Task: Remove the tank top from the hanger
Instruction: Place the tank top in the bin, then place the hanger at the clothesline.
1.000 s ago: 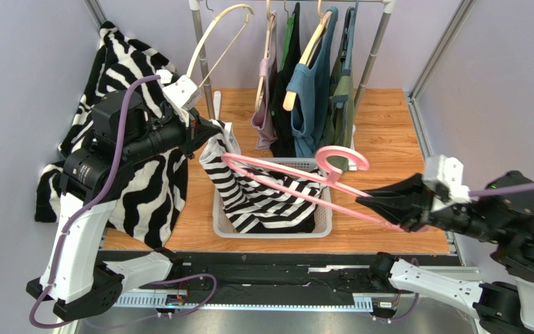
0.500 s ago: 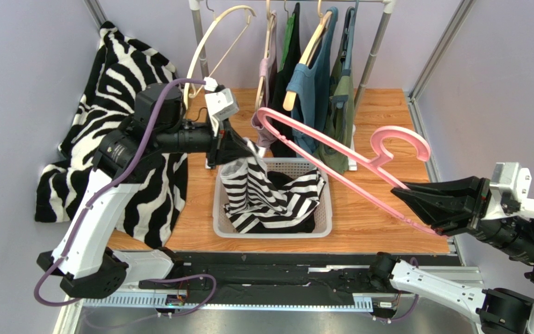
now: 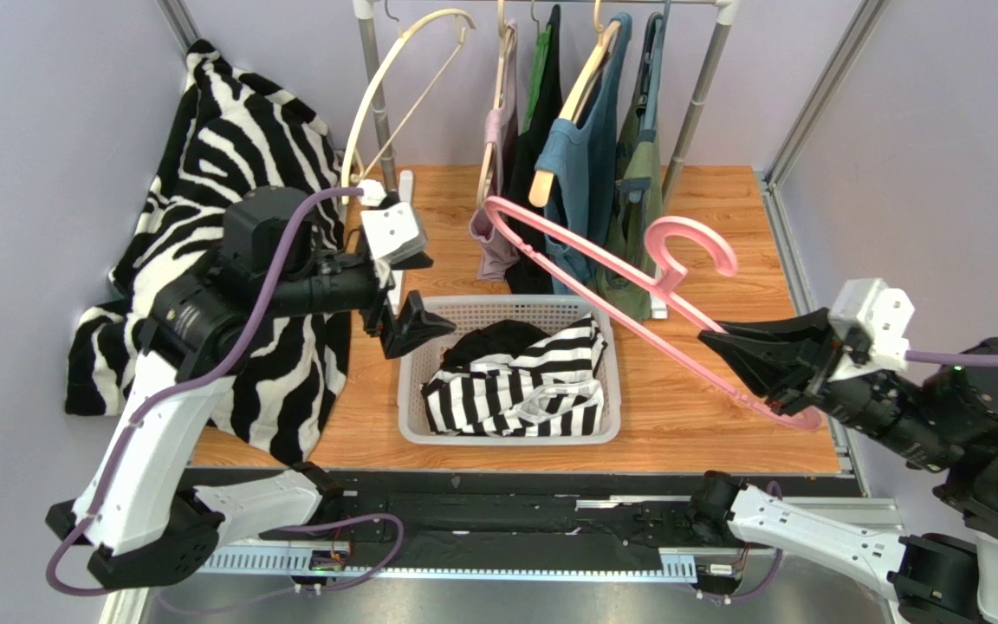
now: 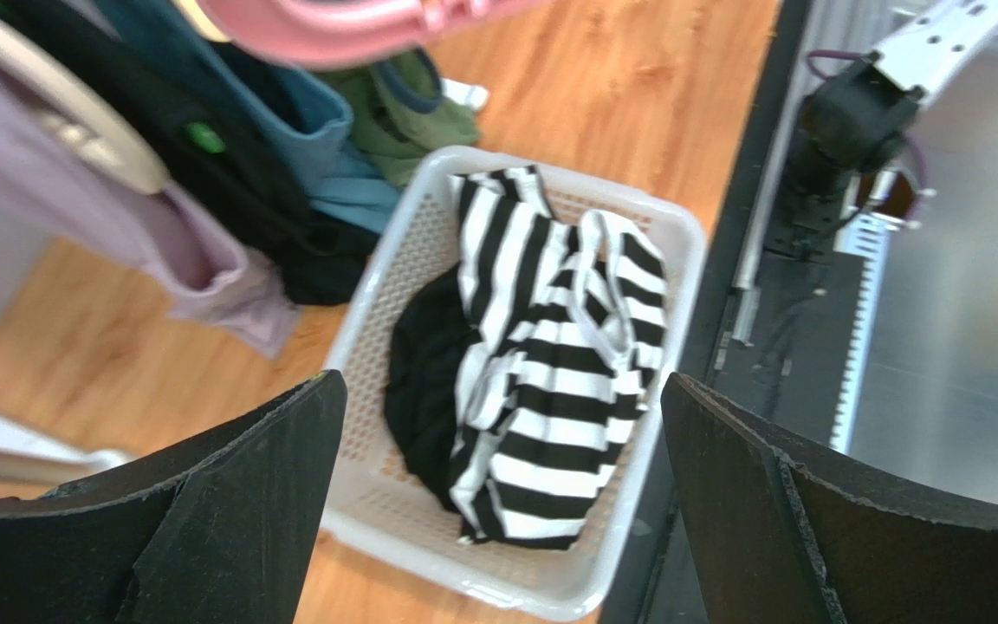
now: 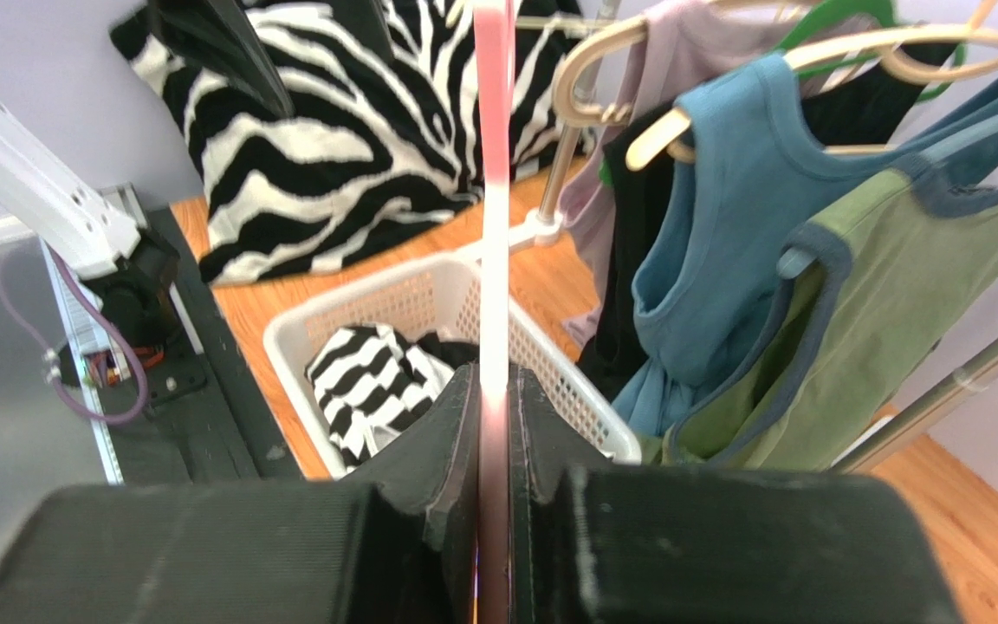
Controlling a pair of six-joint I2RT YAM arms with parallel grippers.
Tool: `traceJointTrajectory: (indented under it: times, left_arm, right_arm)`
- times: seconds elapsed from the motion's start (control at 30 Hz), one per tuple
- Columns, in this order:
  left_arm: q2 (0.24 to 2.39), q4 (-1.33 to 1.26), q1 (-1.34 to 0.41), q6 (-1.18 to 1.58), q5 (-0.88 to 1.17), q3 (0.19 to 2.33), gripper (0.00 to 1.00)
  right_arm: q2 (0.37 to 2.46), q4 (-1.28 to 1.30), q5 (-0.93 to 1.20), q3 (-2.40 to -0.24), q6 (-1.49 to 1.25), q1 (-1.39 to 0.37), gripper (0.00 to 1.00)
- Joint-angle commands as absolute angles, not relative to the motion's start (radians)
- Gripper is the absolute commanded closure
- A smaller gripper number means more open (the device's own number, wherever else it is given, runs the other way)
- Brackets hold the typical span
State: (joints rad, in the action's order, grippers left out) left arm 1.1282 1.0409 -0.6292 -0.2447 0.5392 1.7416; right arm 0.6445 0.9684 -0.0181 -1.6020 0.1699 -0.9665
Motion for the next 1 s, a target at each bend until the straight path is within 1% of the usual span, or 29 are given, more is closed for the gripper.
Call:
traceJointTrajectory:
  times: [0.0, 0.1, 0.17, 0.2, 0.23, 0.33, 0.57, 0.67, 0.7, 0.87, 0.9, 0.97]
  left_arm:
    - [1.062, 1.049, -0.626, -0.327, 0.419, 1.770, 0.01]
    - [1.058, 1.084, -0.627, -0.385, 0.465, 1.818, 0.01]
    - [1.058, 1.138, -0.627, -0.443, 0.559, 1.851, 0.01]
    - [1.057, 1.173, -0.626, -0.515, 0.605, 1.861, 0.01]
    - [1.054, 1.252, -0.627, -0.561, 0.705, 1.868, 0.01]
    - [1.026, 1.339, -0.626, -0.647, 0.820, 1.830, 0.01]
    - [0.976, 1.353, -0.627, -0.655, 0.834, 1.655, 0.02]
    - [0.971, 1.345, -0.627, -0.644, 0.807, 1.606, 0.06]
    - [0.969, 1.335, -0.627, -0.640, 0.787, 1.591, 0.08]
    - [0.960, 1.305, -0.627, -0.623, 0.752, 1.571, 0.16]
    - [0.960, 1.302, -0.626, -0.623, 0.749, 1.574, 0.23]
    - [0.962, 1.301, -0.627, -0.624, 0.750, 1.578, 0.34]
  right_arm:
    - [0.698, 0.953, 0.029, -1.546, 0.192, -0.971, 1.00]
    - [0.747, 0.976, 0.132, -1.532, 0.201, -0.971, 1.00]
    - [0.803, 0.986, 0.230, -1.542, 0.209, -0.971, 1.00]
    - [0.819, 0.989, 0.260, -1.555, 0.210, -0.971, 1.00]
    - [0.837, 0.989, 0.318, -1.560, 0.216, -0.971, 1.00]
    - [0.890, 0.991, 0.392, -1.575, 0.248, -0.971, 1.00]
    - [0.928, 0.954, 0.495, -1.585, 0.276, -0.971, 1.00]
    - [0.936, 0.945, 0.521, -1.597, 0.275, -0.971, 1.00]
    - [0.937, 0.943, 0.535, -1.600, 0.273, -0.973, 1.00]
    - [0.930, 0.927, 0.542, -1.602, 0.270, -0.971, 1.00]
    - [0.928, 0.922, 0.534, -1.600, 0.270, -0.973, 1.00]
    - [0.928, 0.916, 0.532, -1.597, 0.270, -0.971, 1.00]
